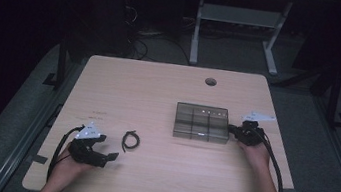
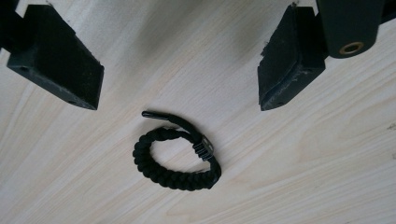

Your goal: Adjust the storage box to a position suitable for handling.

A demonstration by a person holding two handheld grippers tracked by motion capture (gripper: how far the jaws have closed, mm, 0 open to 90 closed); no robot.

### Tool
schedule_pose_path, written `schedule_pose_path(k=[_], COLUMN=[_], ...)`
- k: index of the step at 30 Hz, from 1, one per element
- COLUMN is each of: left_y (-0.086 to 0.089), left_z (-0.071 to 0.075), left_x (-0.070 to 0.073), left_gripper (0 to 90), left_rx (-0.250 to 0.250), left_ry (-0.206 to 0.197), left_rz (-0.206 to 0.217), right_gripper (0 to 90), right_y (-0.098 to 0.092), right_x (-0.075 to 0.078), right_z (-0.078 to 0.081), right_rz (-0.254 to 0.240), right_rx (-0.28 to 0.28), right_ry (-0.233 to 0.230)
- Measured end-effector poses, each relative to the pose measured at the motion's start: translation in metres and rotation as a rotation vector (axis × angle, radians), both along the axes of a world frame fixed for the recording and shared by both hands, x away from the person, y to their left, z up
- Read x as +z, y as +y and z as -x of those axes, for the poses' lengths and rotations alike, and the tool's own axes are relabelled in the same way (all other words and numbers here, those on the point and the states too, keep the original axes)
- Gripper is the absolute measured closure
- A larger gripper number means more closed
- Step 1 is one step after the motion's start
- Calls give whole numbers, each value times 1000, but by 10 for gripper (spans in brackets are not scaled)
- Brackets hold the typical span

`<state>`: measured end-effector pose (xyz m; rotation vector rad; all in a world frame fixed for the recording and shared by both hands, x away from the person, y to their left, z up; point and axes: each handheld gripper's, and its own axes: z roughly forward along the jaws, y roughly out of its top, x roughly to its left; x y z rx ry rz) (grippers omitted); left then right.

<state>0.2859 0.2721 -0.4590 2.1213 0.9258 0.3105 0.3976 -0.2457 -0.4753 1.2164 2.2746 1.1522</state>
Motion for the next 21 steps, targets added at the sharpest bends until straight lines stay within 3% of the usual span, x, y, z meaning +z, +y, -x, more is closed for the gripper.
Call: schedule_pose_path(k=[5, 9, 15, 17, 21], left_y=[-6, -14, -23, -27, -31], left_z=[-6, -13, -21, -28, -39], left_x=[6, 11, 13, 15, 19], left_gripper=[144, 144, 157, 179, 211], left_rx=[12, -8, -23, -18, -9], left_ry=[-13, -30, -39, -26, -41], left_rz=[20, -11, -20, 17, 19], right_gripper=[898, 898, 899, 899, 898], right_y=[11, 15, 21, 23, 29], right_x=[1, 2, 2, 2, 2], right_z=[2, 3, 4, 4, 4], right_rz=[3, 0, 6, 9, 16], right_rx=[43, 57, 80, 94, 112], right_ry=[2, 3, 7, 4, 6])
